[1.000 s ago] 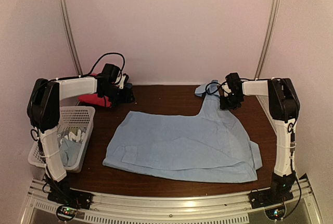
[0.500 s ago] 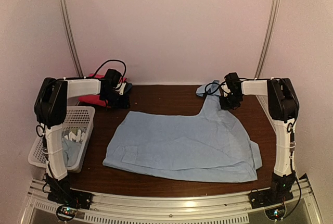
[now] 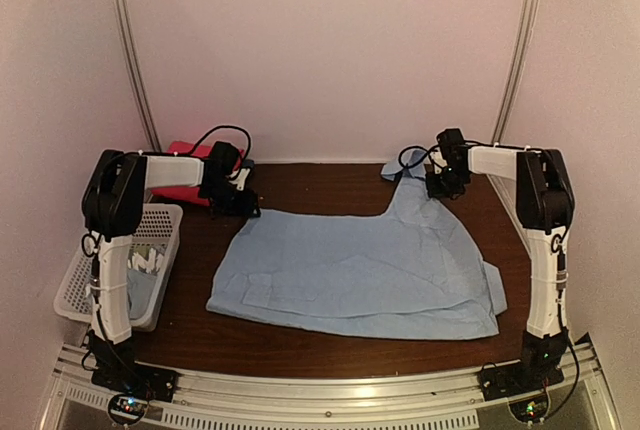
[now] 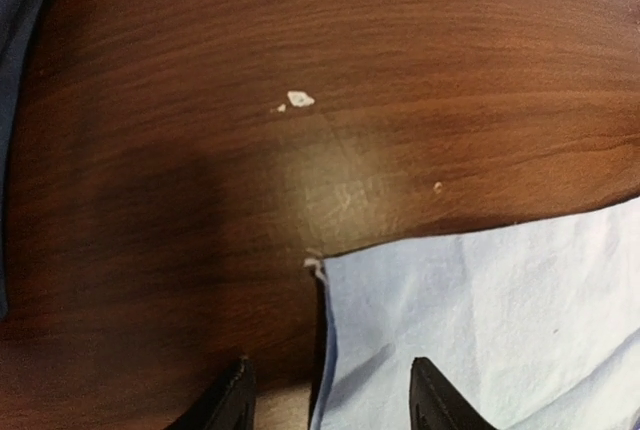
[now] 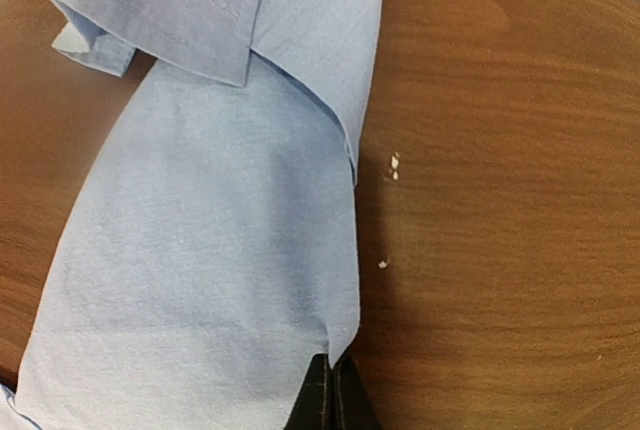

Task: Fold and stack the mixed laundry pile
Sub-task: Pick up the 1/3-folded shirt from the center of the board.

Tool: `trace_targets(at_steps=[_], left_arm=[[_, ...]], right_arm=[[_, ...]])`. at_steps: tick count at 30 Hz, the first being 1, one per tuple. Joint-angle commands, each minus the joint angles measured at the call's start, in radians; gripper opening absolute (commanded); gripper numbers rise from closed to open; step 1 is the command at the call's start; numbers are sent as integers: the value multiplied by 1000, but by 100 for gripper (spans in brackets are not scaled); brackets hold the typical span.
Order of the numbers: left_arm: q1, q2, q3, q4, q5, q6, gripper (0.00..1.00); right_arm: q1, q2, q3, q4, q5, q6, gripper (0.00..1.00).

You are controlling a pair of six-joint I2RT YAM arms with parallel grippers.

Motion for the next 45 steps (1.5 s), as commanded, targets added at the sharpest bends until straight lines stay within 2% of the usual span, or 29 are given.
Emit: trace_targets(at_steps=[1, 4, 15, 20, 26, 36, 45], left_arm=[[3, 42, 73, 51, 46, 2, 54], [4, 68, 107, 48, 66, 6, 53], [3, 147, 145, 54, 79, 44, 39], [3, 154, 147, 53, 94, 54, 25], [2, 115, 151, 58, 70, 57, 0], [2, -67, 37, 171, 19, 43, 0], [2, -152, -65, 216, 23, 33, 0]], right_arm=[[-1, 49, 76, -20, -9, -1, 0], [0, 64, 104, -27, -12, -3, 0], [6, 95, 169, -39, -27, -9, 0], [6, 99, 183, -43, -31, -8, 0], [8, 80, 192, -56, -37, -7, 0], [10, -58, 105, -43, -36, -6, 0], [15, -173, -24, -9, -63, 15, 0]])
